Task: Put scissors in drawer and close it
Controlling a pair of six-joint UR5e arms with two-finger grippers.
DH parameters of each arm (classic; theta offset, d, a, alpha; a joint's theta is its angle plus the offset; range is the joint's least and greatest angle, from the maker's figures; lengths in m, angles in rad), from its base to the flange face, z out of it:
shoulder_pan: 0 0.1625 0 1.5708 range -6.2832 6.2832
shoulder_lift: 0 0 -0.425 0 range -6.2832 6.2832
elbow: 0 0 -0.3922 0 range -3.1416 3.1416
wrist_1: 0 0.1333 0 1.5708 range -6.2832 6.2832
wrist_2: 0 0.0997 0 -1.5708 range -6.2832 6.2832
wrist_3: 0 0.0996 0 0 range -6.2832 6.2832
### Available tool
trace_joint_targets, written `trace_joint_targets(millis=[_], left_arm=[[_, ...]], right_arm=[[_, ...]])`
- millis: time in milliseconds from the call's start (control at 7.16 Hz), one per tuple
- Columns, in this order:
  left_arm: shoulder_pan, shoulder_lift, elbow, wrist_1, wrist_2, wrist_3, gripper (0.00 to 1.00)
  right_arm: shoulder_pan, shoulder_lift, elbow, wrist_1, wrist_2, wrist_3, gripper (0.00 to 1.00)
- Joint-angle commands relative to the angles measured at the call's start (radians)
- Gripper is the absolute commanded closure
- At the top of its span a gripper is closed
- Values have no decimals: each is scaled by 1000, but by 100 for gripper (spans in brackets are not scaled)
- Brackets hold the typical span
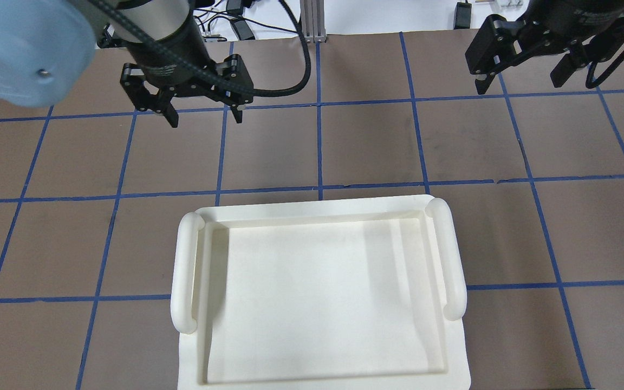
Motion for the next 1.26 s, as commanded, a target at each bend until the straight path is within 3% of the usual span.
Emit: trace_joint_targets(millis=[0,279,1117], left_arm=[[52,120,-133,14,-7,54,4],[118,96,-108,76,-10,100,0],[110,78,-31,-27,-4,108,0]], right_arm=[[3,8,1,-4,5,2,0],[0,-15,2,0,2,4,0],[-2,-19,24,-7,18,10,0]])
